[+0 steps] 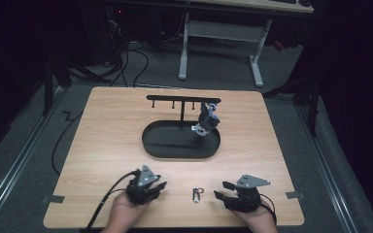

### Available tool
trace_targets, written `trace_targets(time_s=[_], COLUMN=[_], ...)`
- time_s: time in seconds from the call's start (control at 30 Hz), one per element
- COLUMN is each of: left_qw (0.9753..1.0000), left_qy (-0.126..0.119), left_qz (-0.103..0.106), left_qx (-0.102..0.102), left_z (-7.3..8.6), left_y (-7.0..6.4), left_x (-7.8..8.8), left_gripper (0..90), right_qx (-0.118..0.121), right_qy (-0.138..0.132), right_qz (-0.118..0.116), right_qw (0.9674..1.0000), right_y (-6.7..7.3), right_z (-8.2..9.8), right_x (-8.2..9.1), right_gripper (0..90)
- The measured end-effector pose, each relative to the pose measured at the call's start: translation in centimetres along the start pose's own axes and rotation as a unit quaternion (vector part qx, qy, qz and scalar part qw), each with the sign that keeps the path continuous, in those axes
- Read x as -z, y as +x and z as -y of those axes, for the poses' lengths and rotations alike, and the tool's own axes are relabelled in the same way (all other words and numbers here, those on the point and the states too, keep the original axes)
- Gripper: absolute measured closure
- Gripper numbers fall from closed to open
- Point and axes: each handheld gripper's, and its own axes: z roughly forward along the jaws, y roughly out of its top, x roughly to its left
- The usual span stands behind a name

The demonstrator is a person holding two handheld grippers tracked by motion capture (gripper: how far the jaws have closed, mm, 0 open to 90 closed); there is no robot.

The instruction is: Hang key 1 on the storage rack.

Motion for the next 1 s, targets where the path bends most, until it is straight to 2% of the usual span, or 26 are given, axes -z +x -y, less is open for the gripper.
trace_targets(time_s=[0.13,0.2,0.23,0.3,0.33,0.4,0.6,0.73,1.0], left_qw=[0.9988,0.9968,0.9953,0.9924,0.9918,0.9919,0.9903,0.99,0.9912], left_qy=[-0.014,-0.028,-0.037,-0.043,-0.049,-0.057,-0.069,-0.071,-0.065], left_qz=[-0.037,-0.052,-0.056,-0.047,-0.043,-0.044,-0.03,-0.025,-0.017], left_qx=[0.029,0.053,0.069,0.105,0.11,0.104,0.117,0.119,0.114], left_z=[1.9,3.2,3.9,4.6,4.7,4.7,4.8,4.9,4.8], left_y=[3.8,5.2,5.7,6.6,6.8,6.9,7.5,7.7,7.7], left_x=[3.2,4.1,4.4,4.6,4.8,5.0,5.5,5.6,5.1], left_gripper=[50.5,47.7,46.8,47.1,46.1,45.1,45.1,45.1,45.1], right_qx=[0.02,0.031,0.041,0.058,0.063,0.077,0.116,0.126,0.143], right_qy=[0.012,0.018,0.022,0.031,0.035,0.04,0.053,0.054,0.056], right_qz=[-0.004,-0.003,0.0,0.002,0.004,0.005,0.021,0.028,0.025], right_qw=[0.9997,0.9993,0.9989,0.9978,0.9974,0.9962,0.9916,0.9902,0.9877], right_y=[0.9,1.4,1.7,2.2,2.4,2.8,3.8,3.8,3.8], right_z=[-0.2,-0.4,-0.5,-0.7,-0.8,-1.0,-1.3,-1.6,-2.2], right_x=[-0.8,-1.2,-1.5,-1.9,-2.1,-2.5,-3.2,-3.5,-4.0], right_gripper=[48.7,48.9,48.9,48.9,48.9,49.2,54.1,57.1,65.9])
